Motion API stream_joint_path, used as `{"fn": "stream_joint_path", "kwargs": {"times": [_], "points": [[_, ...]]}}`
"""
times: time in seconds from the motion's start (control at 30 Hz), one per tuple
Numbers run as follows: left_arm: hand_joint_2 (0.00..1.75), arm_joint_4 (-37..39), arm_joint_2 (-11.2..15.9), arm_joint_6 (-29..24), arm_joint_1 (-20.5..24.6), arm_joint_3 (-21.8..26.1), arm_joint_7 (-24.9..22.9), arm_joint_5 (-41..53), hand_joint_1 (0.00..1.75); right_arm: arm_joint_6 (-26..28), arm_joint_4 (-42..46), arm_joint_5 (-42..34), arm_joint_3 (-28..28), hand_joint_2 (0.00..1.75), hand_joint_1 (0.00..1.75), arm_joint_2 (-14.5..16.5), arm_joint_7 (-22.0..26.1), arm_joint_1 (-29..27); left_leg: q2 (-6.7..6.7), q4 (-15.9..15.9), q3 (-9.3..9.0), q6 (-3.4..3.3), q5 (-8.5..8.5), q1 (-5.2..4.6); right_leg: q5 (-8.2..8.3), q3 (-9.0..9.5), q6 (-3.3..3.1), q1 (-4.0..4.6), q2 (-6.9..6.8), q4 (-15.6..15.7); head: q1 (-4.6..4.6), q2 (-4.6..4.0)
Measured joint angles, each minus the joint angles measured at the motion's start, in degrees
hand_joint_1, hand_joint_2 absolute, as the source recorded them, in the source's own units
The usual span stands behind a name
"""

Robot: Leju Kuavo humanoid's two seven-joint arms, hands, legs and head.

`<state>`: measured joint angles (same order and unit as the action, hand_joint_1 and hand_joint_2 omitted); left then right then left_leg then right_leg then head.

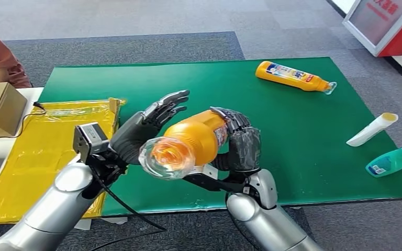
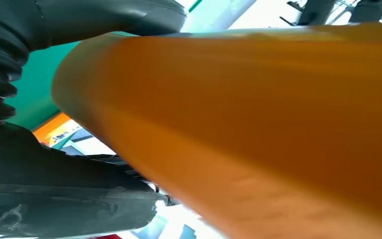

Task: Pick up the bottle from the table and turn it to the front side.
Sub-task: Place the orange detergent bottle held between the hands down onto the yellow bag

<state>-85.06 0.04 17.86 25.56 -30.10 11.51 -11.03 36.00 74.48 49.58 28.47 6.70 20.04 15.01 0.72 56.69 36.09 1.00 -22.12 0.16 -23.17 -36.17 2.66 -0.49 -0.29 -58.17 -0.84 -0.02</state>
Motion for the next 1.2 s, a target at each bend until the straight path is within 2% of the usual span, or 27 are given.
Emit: {"fn": "stream_joint_path", "kwargs": {"times": [0.33, 0.57, 0.8, 1.0, 1.13, 1.2], "points": [[1.75, 2.47, 0.25, 2.0, 1.67, -2.59, -0.61, -2.11, 0.0, -0.24, -1.08, -0.05, 0.77, 1.75, 1.75, 0.09, -0.11, 0.7, 0.01, 0.0, 0.0, 0.0, 0.0, 0.0, 0.0, 0.0, 0.0, 0.0, 0.0, 0.0, 0.01, 0.0], [1.75, 4.04, 1.61, 2.61, 4.25, -4.53, -1.14, -0.9, 0.0, -0.28, -2.12, -0.1, 0.78, 1.75, 1.75, 0.09, -0.19, 0.83, 0.01, 0.0, 0.0, 0.0, 0.0, 0.0, 0.0, 0.0, 0.0, 0.0, 0.0, 0.0, 0.01, 0.0], [1.75, 4.5, 2.81, -2.43, 8.76, -7.81, -2.28, 12.09, 0.0, 0.06, -3.45, 2.32, 0.91, 1.75, 1.75, 0.07, -1.45, 0.93, 0.0, 0.0, 0.01, 0.0, 0.01, 0.0, 0.01, 0.01, 0.01, 0.0, 0.0, -0.01, 0.01, 0.0], [1.75, 2.33, 2.79, -8.45, 9.69, -9.13, -3.62, 26.2, 0.0, -0.15, -3.82, 3.49, -0.33, 1.75, 1.75, 0.09, -2.18, 0.86, 0.0, 0.0, 0.01, 0.0, 0.01, 0.0, 0.02, 0.0, 0.02, 0.0, 0.01, -0.01, 0.0, 0.0], [1.75, 0.83, 2.91, -11.16, 9.47, -9.84, -3.94, 32.65, 1.75, -0.39, -3.7, 3.86, -1.14, 1.75, 1.75, 0.11, -2.62, 0.82, 0.0, 0.0, 0.0, 0.0, 0.01, 0.0, 0.02, 0.0, 0.02, 0.0, 0.01, -0.01, 0.01, 0.0], [1.75, 0.2, 2.9, -11.83, 9.11, -10.16, -3.89, 34.46, 1.75, -0.5, -3.55, 4.07, -1.41, 1.75, 1.75, 0.11, -2.75, 0.82, 0.0, 0.0, 0.0, 0.0, 0.01, 0.0, 0.02, 0.0, 0.01, 0.0, 0.01, -0.01, -0.01, 0.0]]}}
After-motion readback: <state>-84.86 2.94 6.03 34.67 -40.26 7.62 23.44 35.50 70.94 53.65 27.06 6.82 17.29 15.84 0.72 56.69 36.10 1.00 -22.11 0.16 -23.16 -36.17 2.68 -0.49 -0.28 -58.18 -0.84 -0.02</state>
